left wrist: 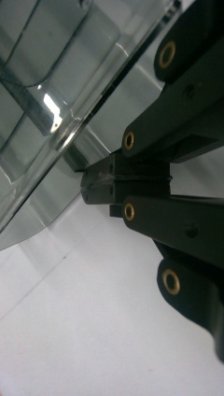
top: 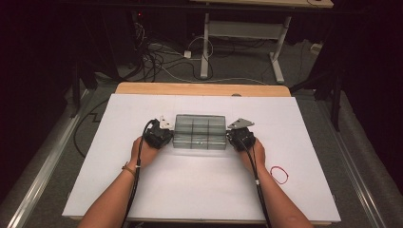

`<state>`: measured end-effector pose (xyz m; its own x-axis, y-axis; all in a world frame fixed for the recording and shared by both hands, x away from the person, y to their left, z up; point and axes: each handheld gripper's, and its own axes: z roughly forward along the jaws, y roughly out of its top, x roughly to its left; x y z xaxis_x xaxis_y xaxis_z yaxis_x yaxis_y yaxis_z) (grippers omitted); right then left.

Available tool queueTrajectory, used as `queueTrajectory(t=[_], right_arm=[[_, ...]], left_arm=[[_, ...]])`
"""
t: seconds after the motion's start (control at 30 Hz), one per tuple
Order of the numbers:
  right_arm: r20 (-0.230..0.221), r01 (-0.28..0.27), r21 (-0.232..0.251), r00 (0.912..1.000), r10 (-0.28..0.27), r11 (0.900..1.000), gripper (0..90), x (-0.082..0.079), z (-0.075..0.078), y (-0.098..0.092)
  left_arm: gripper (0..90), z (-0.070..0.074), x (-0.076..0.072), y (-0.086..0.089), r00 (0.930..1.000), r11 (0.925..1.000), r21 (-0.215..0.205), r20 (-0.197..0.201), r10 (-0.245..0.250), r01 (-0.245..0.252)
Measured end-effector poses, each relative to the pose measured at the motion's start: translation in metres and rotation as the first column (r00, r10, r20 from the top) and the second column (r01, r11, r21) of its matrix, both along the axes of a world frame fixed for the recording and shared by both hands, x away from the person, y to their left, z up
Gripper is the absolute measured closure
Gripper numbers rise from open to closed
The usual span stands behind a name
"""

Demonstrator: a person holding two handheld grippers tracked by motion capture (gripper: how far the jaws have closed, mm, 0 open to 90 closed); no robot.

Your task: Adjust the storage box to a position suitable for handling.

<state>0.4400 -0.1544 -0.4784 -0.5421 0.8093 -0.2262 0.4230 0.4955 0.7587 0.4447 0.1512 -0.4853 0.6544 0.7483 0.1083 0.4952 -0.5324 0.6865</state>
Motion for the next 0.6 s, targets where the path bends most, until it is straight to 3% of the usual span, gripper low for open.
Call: queueTrajectory(t=[0.07,0.17,0.47,0.6], right_arm=[[0.015,0.003,-0.023,0.9999,-0.003,1.000,90.0,-0.005,-0.001,0.001],[0.011,0.007,-0.016,0.9999,-0.007,1.000,90.0,-0.012,-0.001,0.001],[-0.007,0.007,-0.025,1.0000,-0.007,1.000,90.0,-0.043,-0.002,-0.003],[0.004,-0.002,-0.042,1.0000,0.002,0.999,90.0,-0.053,-0.003,-0.005]], left_arm=[[88.1,0.001,-0.007,-0.002,0.9999,0.9994,0.033,0.009,-0.011,0.011],[88.1,0.002,-0.019,-0.005,0.9991,0.9966,0.078,0.030,-0.029,0.027],[88.1,0.000,-0.045,-0.009,0.9972,0.9934,0.102,0.047,-0.057,0.052],[88.1,-0.001,-0.047,-0.008,0.9977,0.9963,0.069,0.040,-0.055,0.052]])
